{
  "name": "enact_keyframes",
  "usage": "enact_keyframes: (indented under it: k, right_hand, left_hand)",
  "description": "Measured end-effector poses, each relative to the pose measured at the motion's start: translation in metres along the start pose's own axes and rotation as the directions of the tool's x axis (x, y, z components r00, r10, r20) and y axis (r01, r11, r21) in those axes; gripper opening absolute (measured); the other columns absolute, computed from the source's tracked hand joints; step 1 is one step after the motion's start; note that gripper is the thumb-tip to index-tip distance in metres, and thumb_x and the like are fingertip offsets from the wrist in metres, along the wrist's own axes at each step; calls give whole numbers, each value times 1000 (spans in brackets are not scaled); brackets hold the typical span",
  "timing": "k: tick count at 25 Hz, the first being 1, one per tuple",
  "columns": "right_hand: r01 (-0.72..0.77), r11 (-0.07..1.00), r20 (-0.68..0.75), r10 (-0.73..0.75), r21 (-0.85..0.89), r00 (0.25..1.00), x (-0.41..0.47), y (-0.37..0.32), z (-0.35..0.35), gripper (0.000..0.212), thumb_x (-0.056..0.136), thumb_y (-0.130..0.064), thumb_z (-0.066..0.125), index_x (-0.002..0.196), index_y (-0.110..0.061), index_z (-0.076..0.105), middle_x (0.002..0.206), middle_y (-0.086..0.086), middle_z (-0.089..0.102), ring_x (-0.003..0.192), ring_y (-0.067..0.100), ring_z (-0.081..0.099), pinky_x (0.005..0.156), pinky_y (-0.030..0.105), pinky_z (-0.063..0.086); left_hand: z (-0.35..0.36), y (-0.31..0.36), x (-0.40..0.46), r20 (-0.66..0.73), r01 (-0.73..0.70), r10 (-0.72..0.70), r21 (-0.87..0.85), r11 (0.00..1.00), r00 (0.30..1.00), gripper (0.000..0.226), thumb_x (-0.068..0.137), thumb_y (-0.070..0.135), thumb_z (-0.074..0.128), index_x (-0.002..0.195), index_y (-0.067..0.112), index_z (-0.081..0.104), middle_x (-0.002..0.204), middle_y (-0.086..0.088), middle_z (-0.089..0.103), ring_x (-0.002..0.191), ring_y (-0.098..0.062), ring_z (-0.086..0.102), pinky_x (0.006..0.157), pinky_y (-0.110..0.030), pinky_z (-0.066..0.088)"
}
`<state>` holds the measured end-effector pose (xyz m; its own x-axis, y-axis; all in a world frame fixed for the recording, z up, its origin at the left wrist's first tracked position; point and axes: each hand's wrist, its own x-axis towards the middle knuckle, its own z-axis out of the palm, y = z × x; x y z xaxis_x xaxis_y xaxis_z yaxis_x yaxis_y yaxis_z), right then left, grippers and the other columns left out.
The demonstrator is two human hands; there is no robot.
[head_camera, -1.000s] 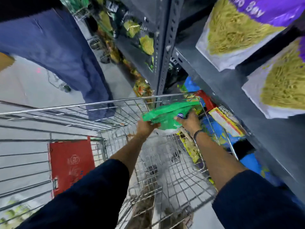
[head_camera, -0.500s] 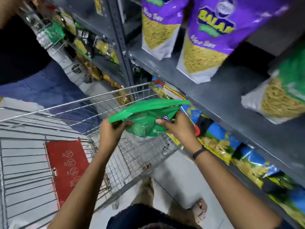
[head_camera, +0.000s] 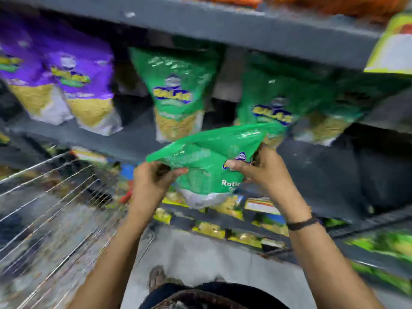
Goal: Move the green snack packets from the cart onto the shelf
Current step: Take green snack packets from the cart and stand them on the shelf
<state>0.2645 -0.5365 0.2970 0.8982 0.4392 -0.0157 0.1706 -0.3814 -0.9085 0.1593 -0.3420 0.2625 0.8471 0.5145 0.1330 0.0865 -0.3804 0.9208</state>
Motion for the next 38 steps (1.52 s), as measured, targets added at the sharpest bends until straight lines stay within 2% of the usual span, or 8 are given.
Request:
enact_keyframes:
  k: [3,8,15,22,26,31,34,38]
  right_hand:
    - [-67,997,-204,60,-25,977,-15,33,-92,75,43,-71,73,92,-14,68,94,10,75,89,26,70,79,55,55]
    - [-63,985,-460,131,161,878,-26,54,-198,27,58,-26,76,80,-25,62,103,14,69,92,24,65,82,39,51]
    - [-163,972,-491,227,170,841,14,94,-239,28,76,-16,72,100,-13,57,101,12,66,76,12,63,53,27,53]
    - [14,889,-751,377,457,542,-10,126,-167,49,82,-44,59,122,-22,43,122,8,57,111,25,56,91,44,46]
    - [19,694,-534,536,720,654,-15,131,-129,38,95,-36,39,130,-21,36,124,2,50,108,20,53,81,35,49]
    - [0,682,-569,611,732,550,-15,157,-132,40,95,-36,38,132,-20,38,140,7,45,128,25,45,111,49,34]
    - [-69,680,-465,568,730,679,-22,147,-111,35,96,-36,37,127,-21,42,127,-1,51,116,17,49,100,40,39]
    - [-29,760,-563,505,649,654,-8,160,-141,42,94,-40,40,128,-17,44,138,7,50,125,22,48,110,46,37]
  left_hand:
    - [91,47,15,179,-141,141,-13,990,974,41,66,35,72,45,16,43,30,4,38,36,2,34,41,-14,26]
    - [219,104,56,340,-198,223,-109,974,913,21,66,34,74,68,17,62,58,-3,63,49,-20,56,47,-26,36]
    - [285,110,85,395,-167,235,-199,966,888,37,72,36,70,93,7,63,97,-20,72,87,-30,69,77,-49,56]
    - [290,99,80,639,126,130,-339,932,758,42,83,41,59,116,19,49,128,-2,56,117,-12,53,105,-37,38]
    - [290,86,64,542,240,-27,-327,914,840,91,65,83,34,128,18,43,143,-6,45,132,-20,41,113,-46,30]
    - [300,95,65,541,364,-136,-340,867,830,78,83,70,13,142,22,28,152,-6,33,139,-23,32,114,-48,26]
    - [308,99,52,593,387,-124,-341,857,796,67,89,61,12,142,25,29,151,-1,35,137,-19,34,115,-47,26]
    - [315,86,27,461,411,-232,-337,847,857,71,86,65,21,131,16,45,132,-7,53,117,-22,50,109,-45,34]
